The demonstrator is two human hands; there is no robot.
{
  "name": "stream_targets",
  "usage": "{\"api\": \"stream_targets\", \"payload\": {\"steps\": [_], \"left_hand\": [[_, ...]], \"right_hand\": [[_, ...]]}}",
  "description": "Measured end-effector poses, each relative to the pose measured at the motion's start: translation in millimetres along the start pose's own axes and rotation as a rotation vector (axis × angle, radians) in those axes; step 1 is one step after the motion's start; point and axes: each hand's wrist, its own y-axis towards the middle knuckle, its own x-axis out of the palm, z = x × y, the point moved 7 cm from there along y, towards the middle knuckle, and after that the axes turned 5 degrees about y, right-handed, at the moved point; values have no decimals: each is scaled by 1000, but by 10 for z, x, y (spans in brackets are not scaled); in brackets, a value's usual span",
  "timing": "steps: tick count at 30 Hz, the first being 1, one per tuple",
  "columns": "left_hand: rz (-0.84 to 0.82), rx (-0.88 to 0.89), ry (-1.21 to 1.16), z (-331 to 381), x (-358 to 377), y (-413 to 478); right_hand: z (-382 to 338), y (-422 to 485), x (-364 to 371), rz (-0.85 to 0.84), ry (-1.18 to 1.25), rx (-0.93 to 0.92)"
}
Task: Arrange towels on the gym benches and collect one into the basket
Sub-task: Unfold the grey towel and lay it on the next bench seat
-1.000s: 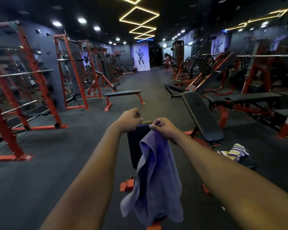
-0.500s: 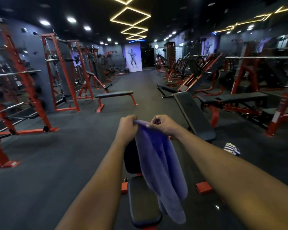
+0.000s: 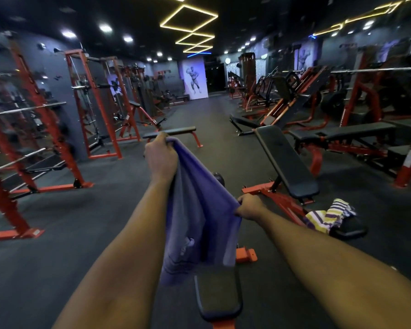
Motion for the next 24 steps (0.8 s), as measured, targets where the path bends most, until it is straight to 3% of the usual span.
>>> {"api": "stream_targets", "payload": {"steps": [6, 14, 19, 24], "left_hand": [[162, -160, 93, -444, -382, 47], [233, -471, 199, -1058, -610, -225], [211, -477, 143, -1297, -533, -317], [455, -400, 114, -1223, -709, -413]], "right_hand": [[223, 5, -109, 243, 76, 258], [350, -116, -546, 691, 278, 535], [277, -137, -660, 925, 437, 351], [82, -251, -967, 1121, 602, -17]]}}
